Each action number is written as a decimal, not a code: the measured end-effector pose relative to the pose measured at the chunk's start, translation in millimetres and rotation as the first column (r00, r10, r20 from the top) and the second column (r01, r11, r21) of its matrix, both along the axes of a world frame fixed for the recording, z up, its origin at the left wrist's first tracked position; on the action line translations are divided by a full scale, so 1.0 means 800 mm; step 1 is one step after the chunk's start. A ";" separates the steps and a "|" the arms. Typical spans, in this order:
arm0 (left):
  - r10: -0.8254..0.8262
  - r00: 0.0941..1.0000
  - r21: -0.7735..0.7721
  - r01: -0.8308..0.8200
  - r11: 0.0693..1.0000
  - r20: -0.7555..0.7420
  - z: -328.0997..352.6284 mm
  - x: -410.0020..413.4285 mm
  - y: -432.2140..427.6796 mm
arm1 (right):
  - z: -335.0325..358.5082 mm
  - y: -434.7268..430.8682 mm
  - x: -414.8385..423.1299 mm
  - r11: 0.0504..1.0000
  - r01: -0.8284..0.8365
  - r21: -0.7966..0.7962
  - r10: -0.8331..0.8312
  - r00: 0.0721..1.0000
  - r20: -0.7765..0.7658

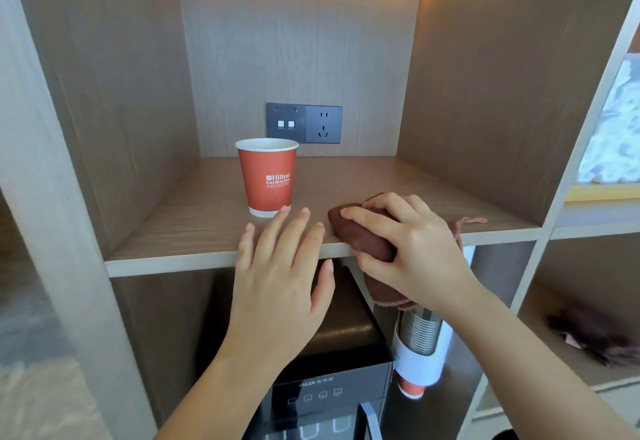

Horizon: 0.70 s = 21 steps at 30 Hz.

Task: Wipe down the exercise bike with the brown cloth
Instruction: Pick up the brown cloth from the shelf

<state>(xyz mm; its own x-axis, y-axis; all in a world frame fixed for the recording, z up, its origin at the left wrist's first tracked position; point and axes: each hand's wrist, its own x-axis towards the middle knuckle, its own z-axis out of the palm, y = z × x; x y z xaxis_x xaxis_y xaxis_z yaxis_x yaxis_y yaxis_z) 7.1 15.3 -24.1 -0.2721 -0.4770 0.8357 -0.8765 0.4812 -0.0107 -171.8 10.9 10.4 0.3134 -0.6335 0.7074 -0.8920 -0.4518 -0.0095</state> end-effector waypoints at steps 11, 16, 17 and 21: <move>0.208 0.977 0.020 -0.207 0.978 -0.054 -0.018 0.048 0.056 | -0.012 0.030 0.052 0.979 -0.153 -0.133 0.167 0.981 0.097; 0.338 0.939 0.024 -0.337 0.941 -0.058 -0.019 0.093 0.114 | -0.018 0.061 0.103 0.947 -0.285 -0.145 0.298 0.952 0.075; 0.369 0.928 0.030 -0.368 0.929 -0.056 -0.021 0.105 0.128 | -0.021 0.069 0.116 0.939 -0.314 -0.141 0.327 0.942 0.077; 0.506 0.860 0.069 -0.502 0.862 -0.062 -0.028 0.153 0.201 | -0.033 0.111 0.175 0.892 -0.436 -0.119 0.448 0.887 0.112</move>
